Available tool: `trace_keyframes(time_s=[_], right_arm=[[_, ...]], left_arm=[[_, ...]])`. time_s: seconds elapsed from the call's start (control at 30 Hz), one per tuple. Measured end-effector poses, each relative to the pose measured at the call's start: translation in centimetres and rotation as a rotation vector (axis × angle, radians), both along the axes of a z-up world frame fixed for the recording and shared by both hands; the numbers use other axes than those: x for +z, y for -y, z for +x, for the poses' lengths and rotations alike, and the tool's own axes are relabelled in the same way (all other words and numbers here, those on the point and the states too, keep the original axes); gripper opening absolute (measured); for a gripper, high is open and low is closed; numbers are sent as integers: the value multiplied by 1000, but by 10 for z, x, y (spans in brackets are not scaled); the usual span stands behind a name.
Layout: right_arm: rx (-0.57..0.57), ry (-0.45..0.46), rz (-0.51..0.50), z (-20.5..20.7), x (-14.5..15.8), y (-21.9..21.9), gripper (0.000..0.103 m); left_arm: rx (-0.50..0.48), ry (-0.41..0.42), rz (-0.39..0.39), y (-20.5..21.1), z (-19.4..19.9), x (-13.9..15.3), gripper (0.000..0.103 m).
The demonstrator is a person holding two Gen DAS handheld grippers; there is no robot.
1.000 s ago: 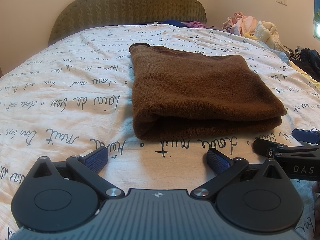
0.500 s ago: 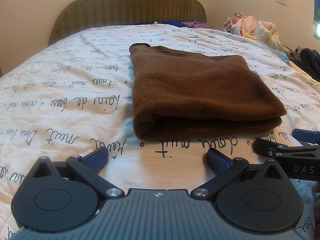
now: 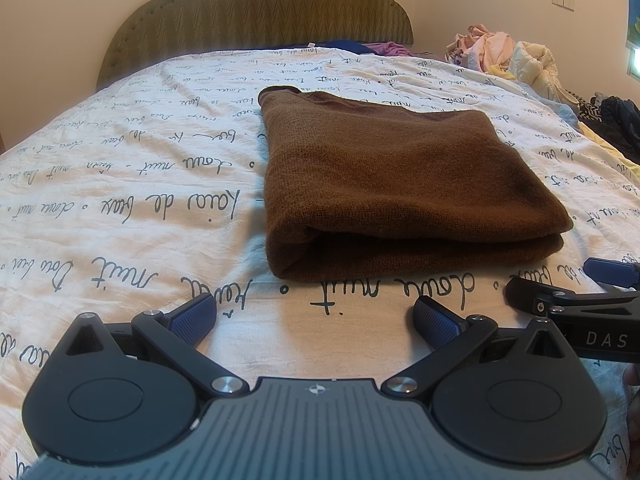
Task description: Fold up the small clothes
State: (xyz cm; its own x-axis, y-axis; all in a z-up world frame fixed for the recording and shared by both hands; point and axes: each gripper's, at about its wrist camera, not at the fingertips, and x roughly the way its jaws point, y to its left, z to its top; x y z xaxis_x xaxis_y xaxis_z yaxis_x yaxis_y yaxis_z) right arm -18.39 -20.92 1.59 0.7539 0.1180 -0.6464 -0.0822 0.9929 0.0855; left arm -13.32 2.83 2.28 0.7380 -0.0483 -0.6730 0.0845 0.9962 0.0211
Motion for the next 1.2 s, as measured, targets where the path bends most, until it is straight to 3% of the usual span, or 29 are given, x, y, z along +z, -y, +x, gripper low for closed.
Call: trace_keyframes(time_s=[0.13,0.77,1.2], right_arm=[[-1,0,1,0,0,0,103],[-19,-53,31,10,6,1,103],[-35,-16,13,6,2,-3,103]], left_arm=[[-4,-10,-28,-3,1,2,103],[21,-64,2,4,12,6,103],[46,-11,6,4,6,1,103]])
